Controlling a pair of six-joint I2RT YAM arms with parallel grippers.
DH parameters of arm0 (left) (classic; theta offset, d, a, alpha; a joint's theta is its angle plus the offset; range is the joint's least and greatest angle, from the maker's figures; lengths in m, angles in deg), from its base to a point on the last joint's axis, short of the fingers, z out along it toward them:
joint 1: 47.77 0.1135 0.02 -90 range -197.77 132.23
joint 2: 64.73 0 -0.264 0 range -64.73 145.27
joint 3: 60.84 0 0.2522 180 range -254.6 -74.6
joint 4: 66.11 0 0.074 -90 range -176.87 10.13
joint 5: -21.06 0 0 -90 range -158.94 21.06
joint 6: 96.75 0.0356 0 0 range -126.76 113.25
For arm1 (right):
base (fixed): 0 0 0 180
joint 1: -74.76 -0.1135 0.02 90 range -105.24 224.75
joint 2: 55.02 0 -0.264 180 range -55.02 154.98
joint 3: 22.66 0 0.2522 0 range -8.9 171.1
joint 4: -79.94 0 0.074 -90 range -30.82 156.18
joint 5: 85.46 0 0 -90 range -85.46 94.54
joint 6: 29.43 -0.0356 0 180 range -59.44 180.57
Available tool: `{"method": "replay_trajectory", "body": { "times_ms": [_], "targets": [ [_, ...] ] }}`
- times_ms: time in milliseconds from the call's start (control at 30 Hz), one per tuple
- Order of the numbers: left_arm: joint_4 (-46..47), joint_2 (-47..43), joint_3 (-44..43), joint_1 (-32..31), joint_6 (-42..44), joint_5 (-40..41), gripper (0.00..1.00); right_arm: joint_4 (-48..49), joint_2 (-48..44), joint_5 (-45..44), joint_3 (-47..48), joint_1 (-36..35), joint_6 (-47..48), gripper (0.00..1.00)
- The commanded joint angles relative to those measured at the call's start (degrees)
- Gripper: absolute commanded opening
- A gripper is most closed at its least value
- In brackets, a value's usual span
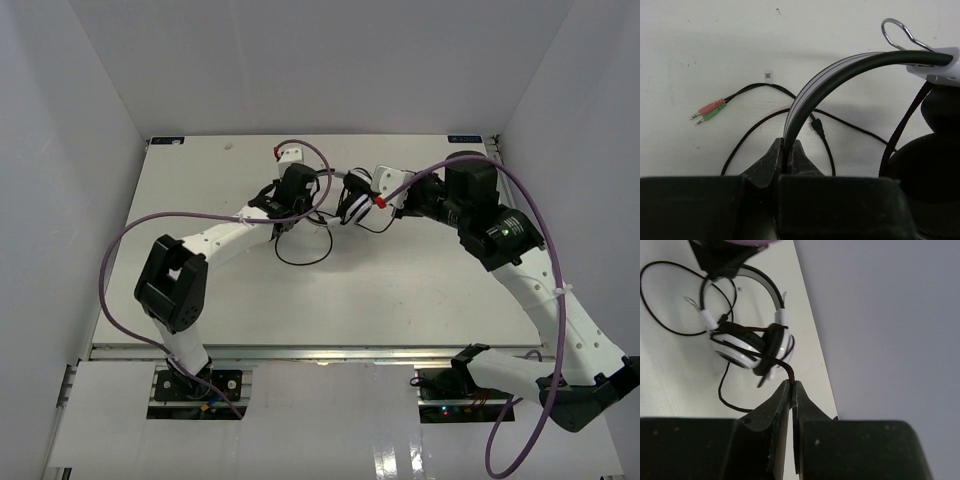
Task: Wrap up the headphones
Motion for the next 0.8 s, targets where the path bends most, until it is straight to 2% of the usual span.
{"method": "replay_trajectory", "body": {
  "times_ms": [0, 100, 233, 333, 500, 767],
  "targets": [
    [12.90, -11.05, 4.31, 0.46, 11.39, -7.19, 0.00, 8.51, 1.44, -2.20, 0.78, 2.44, -4.45, 0.08],
    [15.61, -14.02, 7.80, 0.38, 15.46, -12.36, 0.00, 8.63, 2.61, -0.14, 0.98, 3.54, -5.57, 0.08],
    [17.89, -17.78, 11.05, 0.38, 19.92, -23.13, 0.00, 9.22, 5.41, 4.08, 1.09, 5.73, -7.93, 0.08],
    [19.10, -21.42, 13.69, 0.38, 21.24, -30.99, 0.00, 10.57, 6.55, 5.94, 0.14, 7.40, -9.44, 0.08],
    [18.32, -24.31, 15.17, 0.29, 21.18, -38.46, 0.00, 12.95, 7.42, 10.35, -2.26, 10.35, -13.05, 0.08],
    [19.70, -29.92, 15.90, 0.29, 16.38, -38.79, 0.00, 17.44, 5.70, 23.17, -10.29, 16.88, -19.30, 0.08]
  ]
}}
